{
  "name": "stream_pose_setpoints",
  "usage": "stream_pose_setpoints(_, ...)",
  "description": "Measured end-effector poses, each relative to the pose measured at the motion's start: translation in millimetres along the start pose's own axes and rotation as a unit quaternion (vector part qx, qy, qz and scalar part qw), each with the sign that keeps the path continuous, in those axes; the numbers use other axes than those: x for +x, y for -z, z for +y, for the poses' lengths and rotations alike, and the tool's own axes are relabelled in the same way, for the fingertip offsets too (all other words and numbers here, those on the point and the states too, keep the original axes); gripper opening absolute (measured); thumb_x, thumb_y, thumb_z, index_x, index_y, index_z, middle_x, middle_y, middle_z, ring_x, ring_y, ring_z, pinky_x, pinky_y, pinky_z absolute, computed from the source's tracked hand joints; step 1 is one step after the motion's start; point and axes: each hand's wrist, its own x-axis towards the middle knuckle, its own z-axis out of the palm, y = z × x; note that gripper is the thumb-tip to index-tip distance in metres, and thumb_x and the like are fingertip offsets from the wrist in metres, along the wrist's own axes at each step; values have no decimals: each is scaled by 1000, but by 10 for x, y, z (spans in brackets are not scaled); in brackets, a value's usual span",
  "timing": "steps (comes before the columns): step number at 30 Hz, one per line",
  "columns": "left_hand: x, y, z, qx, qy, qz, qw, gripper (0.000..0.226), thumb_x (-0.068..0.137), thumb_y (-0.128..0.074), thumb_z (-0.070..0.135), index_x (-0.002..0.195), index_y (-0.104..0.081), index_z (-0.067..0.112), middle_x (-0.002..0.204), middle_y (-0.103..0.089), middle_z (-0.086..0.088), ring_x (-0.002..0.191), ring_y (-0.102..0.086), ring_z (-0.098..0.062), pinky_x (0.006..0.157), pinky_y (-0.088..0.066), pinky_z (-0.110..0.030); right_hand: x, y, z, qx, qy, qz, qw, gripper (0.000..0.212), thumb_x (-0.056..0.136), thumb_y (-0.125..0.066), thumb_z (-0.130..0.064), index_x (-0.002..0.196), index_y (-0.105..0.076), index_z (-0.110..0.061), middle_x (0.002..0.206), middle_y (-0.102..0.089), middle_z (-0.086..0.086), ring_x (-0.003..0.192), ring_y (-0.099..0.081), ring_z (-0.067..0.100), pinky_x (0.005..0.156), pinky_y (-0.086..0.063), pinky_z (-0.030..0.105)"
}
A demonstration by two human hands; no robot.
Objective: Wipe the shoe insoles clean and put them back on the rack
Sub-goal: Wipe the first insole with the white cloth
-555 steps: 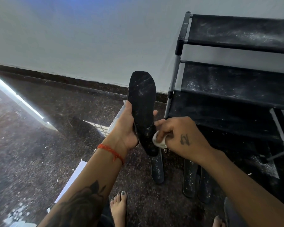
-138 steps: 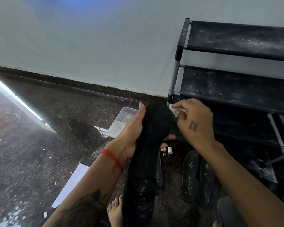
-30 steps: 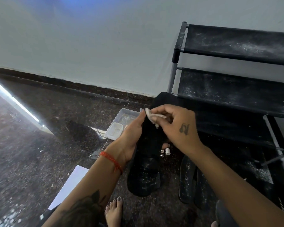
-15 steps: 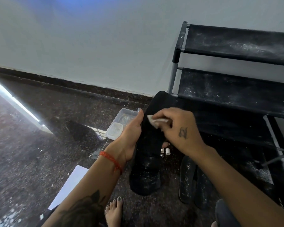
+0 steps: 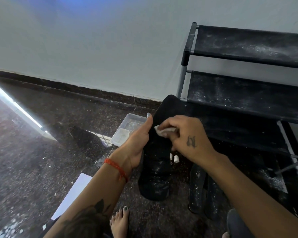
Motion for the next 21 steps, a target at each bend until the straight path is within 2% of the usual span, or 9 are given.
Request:
stream_pose_setpoints(5, 44, 77, 18, -9, 11, 44, 999, 57, 93, -36, 58, 100, -70, 12, 86, -70, -11, 68, -66, -21, 64, -56, -30, -22, 42, -79, -3, 106, -142, 984, 35, 65, -62, 11, 73, -76, -20, 82, -70, -10, 78, -60, 2, 72, -44, 11)
stream_pose_setpoints(7, 46, 78, 22, -15, 19, 40, 999, 58, 95, -34, 57, 100, -68, 10, 84, -71, -10, 65, -69, -20, 60, -57, -28, -1, 110, 13, -39, 85, -125, 988, 33, 62, -66, 9, 73, -76, -21, 83, -70, -9, 79, -60, 5, 72, -47, 18)
stream_pose_setpoints(10, 29, 56, 27, -21, 20, 27, 999, 58, 97, -32, 53, 104, -67, 8, 84, -72, -13, 65, -70, -22, 56, -58, -28, 0, 114, 115, -46, 35, -25, 998, 25, 63, -73, 6, 77, -74, -15, 82, -69, -3, 75, -63, 9, 67, -55, 28)
stream_pose_setpoints(11, 29, 54, 24, -20, 19, 25, 999, 56, 97, -32, 52, 100, -70, 10, 83, -71, -12, 65, -69, -21, 57, -58, -28, -12, 72, 110, -45, 35, -3, 998, 25, 66, -71, 7, 80, -73, -14, 83, -68, -2, 75, -63, 9, 67, -55, 28)
stream_pose_setpoints(13, 38, 53, 5, -25, 11, 18, 999, 59, 100, -31, 48, 73, -77, 21, 71, -70, -6, 58, -66, -15, 57, -56, -24, -39, -40, 41, -32, 66, 10, 997, 20, 74, -67, 2, 85, -74, -14, 84, -69, -1, 77, -63, 10, 70, -51, 19)
stream_pose_setpoints(15, 50, 80, -12, -34, 6, 23, 999, 65, 101, -30, 45, 60, -75, 23, 65, -68, -3, 55, -64, -12, 56, -54, -22, -48, -105, -55, 13, 92, -27, 995, 19, 75, -66, -1, 85, -75, -14, 85, -70, -2, 78, -63, 6, 72, -47, 12)
stream_pose_setpoints(18, 40, 91, 32, -54, 22, 38, 998, 55, 97, -34, 52, 98, -71, 11, 94, -69, -9, 77, -66, -20, 77, -53, -32, -37, -22, -81, 12, 124, -120, 985, 29, 69, -64, 5, 78, -76, -20, 83, -70, -8, 78, -61, 5, 73, -46, 13)
stream_pose_setpoints(19, 41, 93, 37, -49, 22, 42, 998, 56, 97, -34, 53, 102, -69, 10, 95, -70, -9, 77, -67, -21, 77, -54, -32, -29, 26, -52, -11, 130, -140, 981, 34, 66, -61, 6, 75, -76, -23, 82, -70, -11, 77, -59, 4, 73, -46, 15)
stream_pose_setpoints(21, 52, 91, 33, -48, 16, 36, 998, 57, 99, -32, 51, 88, -74, 14, 85, -72, -7, 69, -69, -18, 68, -56, -29, -11, 86, 24, -39, 113, -124, 985, 35, 65, -58, 6, 72, -76, -24, 82, -70, -11, 78, -59, 7, 72, -50, 23)
